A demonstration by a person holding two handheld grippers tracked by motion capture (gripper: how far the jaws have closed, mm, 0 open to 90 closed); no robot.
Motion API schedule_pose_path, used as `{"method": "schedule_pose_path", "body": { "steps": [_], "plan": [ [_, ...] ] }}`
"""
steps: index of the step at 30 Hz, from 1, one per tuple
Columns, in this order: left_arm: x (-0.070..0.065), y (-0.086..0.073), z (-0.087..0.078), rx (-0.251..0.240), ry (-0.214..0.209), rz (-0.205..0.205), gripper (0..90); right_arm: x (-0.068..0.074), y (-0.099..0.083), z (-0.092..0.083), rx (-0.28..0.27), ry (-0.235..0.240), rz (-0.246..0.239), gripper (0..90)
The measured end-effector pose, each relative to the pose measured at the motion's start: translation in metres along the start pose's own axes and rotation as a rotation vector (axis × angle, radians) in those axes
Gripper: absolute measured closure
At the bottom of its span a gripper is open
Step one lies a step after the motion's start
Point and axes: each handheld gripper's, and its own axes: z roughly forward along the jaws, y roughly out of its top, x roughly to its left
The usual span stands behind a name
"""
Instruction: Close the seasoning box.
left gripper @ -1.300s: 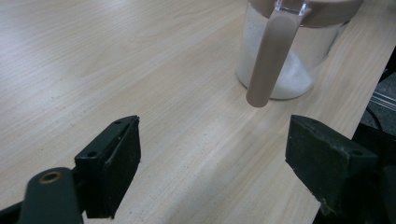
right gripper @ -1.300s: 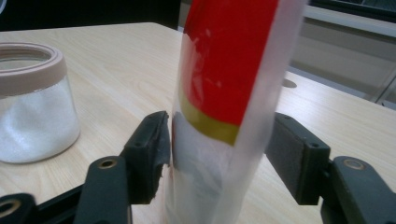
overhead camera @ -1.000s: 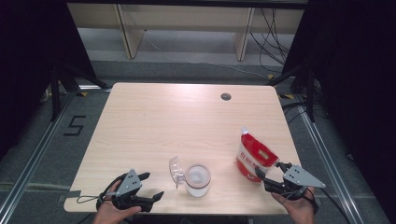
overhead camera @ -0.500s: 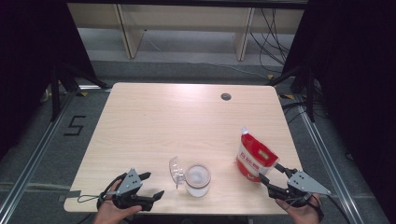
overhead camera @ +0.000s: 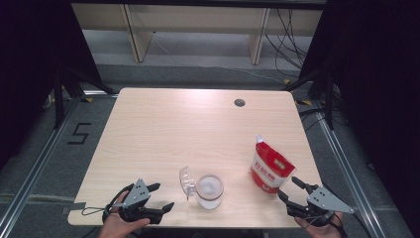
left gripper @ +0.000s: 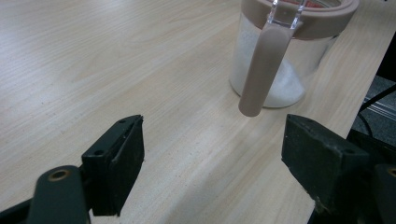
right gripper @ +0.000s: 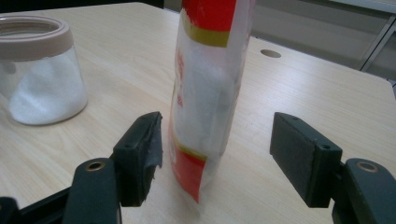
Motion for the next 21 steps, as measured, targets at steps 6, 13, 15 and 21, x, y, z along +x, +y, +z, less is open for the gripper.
{"method": "schedule_pose_path", "body": {
  "steps": [6, 13, 15, 21],
  "plan": [
    [-0.003, 0.003, 0.000, 0.017, -0.022, 0.002, 33.8, -0.004, -0.002, -0.001, -0.021, -0.017, -0.058, 35.1],
    [-0.008, 0.012, -0.004, 0.001, -0.028, 0.032, 64.6, -0.003, -0.004, -0.004, 0.004, -0.020, -0.019, 35.3],
    [-0.008, 0.014, -0.003, -0.010, -0.018, 0.053, 71.8, -0.002, -0.004, -0.005, 0.014, -0.017, -0.010, 35.3],
    [-0.017, 0.021, 0.000, -0.009, -0.033, 0.058, 86.1, -0.002, -0.005, -0.006, 0.012, -0.023, -0.030, 35.6]
  ]
}}
